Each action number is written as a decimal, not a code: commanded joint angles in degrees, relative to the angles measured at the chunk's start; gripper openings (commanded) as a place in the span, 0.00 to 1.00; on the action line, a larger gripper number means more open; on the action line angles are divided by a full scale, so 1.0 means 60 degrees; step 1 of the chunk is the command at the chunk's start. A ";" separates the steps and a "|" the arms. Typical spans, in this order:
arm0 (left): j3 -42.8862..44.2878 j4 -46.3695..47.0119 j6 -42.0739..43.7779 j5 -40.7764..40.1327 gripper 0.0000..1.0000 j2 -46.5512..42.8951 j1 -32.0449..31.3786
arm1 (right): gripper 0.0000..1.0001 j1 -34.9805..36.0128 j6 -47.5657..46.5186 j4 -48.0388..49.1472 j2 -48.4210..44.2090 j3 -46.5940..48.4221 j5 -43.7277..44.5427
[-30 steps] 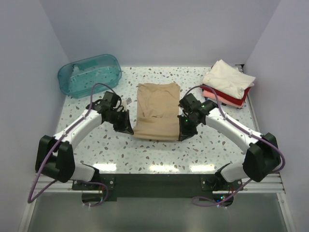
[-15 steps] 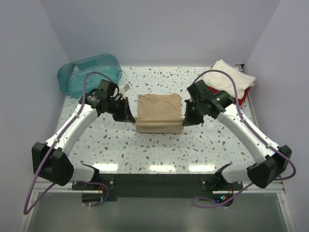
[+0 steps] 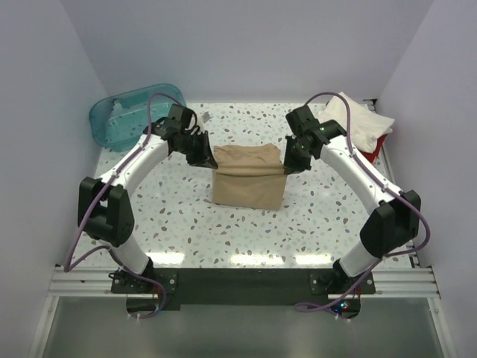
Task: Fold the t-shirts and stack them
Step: Fold the tshirt, then neatly place the folded tshirt to the corner
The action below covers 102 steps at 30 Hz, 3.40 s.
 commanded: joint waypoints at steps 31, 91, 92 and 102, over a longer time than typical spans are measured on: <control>0.5694 0.2407 -0.0900 0.0238 0.58 0.5249 0.1531 | 0.74 -0.1443 -0.2076 0.0466 0.7290 0.7796 -0.1133; -0.0203 0.3857 0.1502 0.1101 0.00 0.4547 0.1516 | 0.98 -0.1971 -0.0539 0.7687 0.4377 -0.2117 -0.4548; -0.0319 0.3944 0.1487 0.1174 0.00 0.4561 0.1545 | 0.98 -0.1884 -0.0510 0.7687 0.4566 -0.2087 -0.4548; -0.0437 0.4311 0.1195 0.1848 0.00 0.4795 0.1619 | 0.88 -0.1239 -0.0275 0.7951 0.5578 -0.1604 -0.4650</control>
